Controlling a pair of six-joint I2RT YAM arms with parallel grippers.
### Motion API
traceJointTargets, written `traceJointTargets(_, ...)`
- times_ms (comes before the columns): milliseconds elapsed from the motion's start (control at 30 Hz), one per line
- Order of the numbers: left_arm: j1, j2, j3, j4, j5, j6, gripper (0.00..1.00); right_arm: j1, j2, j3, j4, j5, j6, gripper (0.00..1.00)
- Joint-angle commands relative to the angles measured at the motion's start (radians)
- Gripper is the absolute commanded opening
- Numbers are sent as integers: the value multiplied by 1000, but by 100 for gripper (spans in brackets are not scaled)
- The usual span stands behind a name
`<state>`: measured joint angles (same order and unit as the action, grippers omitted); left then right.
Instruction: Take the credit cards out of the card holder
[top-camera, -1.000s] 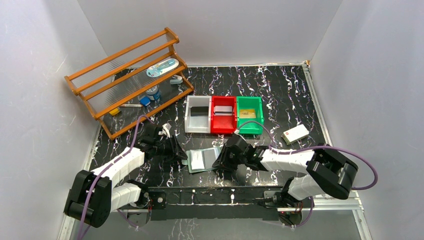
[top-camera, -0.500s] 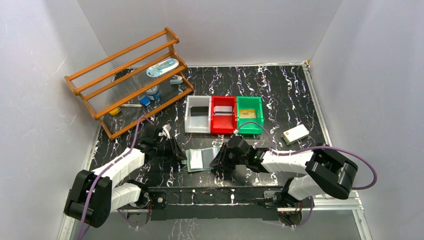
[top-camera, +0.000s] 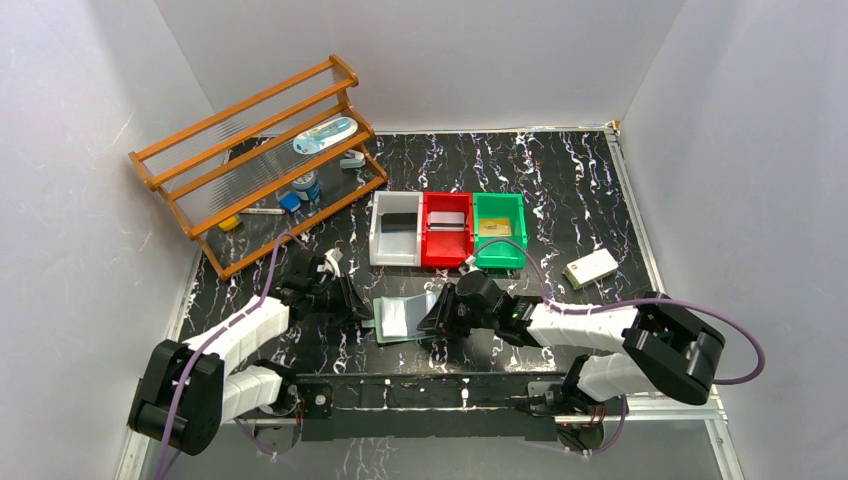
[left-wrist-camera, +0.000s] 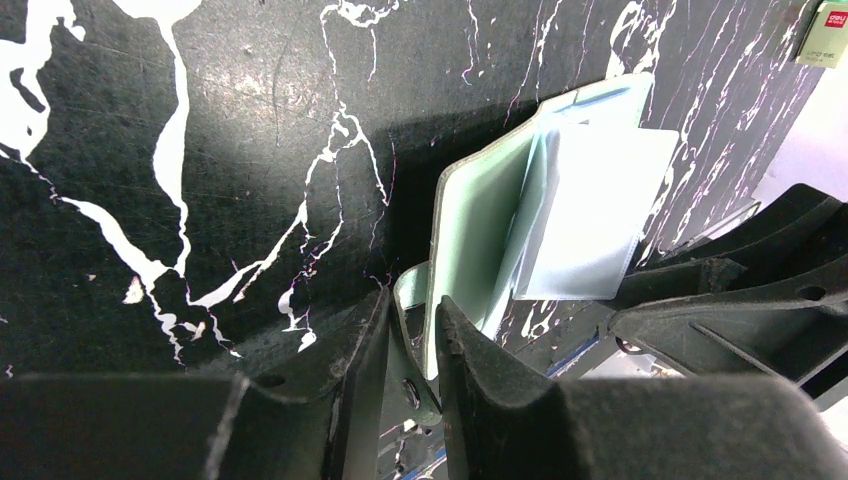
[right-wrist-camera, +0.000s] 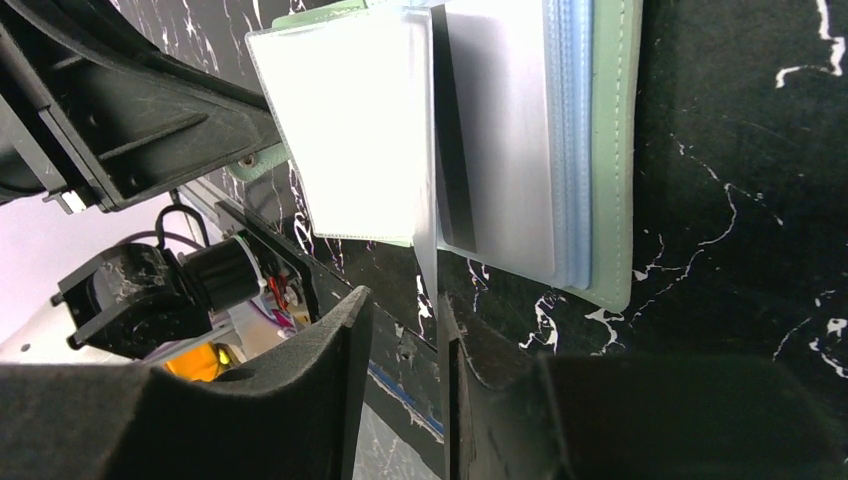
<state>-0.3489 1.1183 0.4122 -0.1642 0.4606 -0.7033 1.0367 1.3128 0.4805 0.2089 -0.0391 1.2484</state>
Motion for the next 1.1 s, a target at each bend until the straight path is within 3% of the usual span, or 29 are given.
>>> traceJointTargets(0, -3, -13, 3, -6, 36, 4, 22, 6, -23, 51, 7, 11, -64, 39)
traceJointTargets(467, -4, -63, 17, -23, 17, -6, 19, 6, 136, 241, -56, -86, -200, 46)
traceJointTargets(900, -5, -193, 166, -188, -158, 1, 32, 10, 251, 299, 46, -225, -225, 54)
traceJointTargets(1067, -5, -206, 191, -269, -194, 37, 38, 10, 229, 320, 15, -207, -253, 64)
